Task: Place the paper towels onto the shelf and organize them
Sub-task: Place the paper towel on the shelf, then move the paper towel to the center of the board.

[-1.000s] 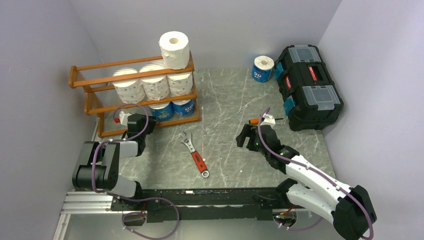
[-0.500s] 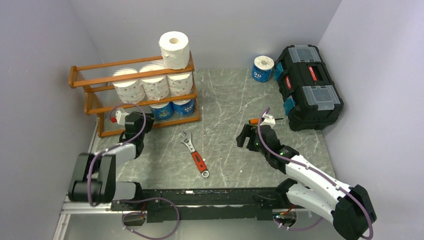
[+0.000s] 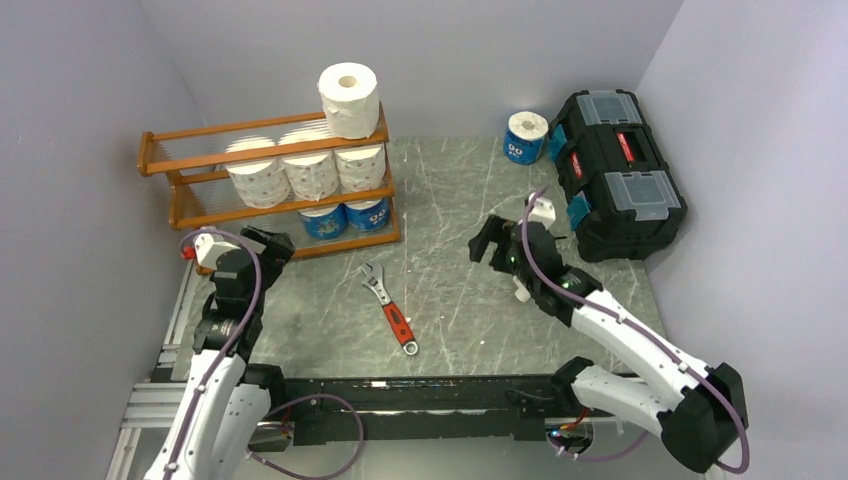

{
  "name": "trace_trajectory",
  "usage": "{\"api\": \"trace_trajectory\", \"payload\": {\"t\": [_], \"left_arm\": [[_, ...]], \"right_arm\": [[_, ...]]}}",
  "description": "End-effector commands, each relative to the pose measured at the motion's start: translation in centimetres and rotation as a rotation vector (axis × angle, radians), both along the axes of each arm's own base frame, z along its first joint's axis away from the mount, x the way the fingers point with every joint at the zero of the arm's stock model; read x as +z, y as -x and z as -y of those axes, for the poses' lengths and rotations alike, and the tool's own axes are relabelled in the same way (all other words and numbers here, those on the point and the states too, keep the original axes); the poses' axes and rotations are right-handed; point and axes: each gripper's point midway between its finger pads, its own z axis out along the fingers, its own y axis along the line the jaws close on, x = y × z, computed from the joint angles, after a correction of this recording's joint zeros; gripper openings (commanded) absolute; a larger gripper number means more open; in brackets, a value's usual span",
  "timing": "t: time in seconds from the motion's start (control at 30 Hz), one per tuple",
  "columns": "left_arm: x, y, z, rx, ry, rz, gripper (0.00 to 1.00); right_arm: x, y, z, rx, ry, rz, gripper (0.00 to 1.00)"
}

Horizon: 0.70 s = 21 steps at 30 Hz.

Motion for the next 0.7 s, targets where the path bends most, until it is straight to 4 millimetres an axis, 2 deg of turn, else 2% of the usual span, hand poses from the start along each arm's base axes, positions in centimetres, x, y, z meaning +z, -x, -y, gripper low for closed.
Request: {"api": "trace_trajectory", "payload": {"t": [0.0,0.17,0.37,0.53,0.67], "left_arm": [[-2.9,3.8,0.4,-0.113,-0.159,-0.198,1.00],[-3.2,5.0,1.4,-0.180,-0.176,-0.178,0.99],[-4.2,5.9,3.1,-0.275,-0.146,-0.222,0.99],[-4.3,6.2,5.6,-0.421,-0.113,-0.225,0.99],[-4.2,6.2,6.4,-0.469,-0.103,-0.208,0.97]], "right_arm": [[6.6,-3.8,0.4,-0.136,-0.035,0.103,0.95],[10.8,-7.0,-0.1,-0.232,-0.160,0.152,0.94],[13.4,-13.0,3.3,-0.390,-0.105,0.203,0.93],[14.2,-19.1,8.0,-0.516,-0.089,0.210,0.92],[13.0,-23.6,9.8,-0.509,-0.040,0.208,0.91]]}}
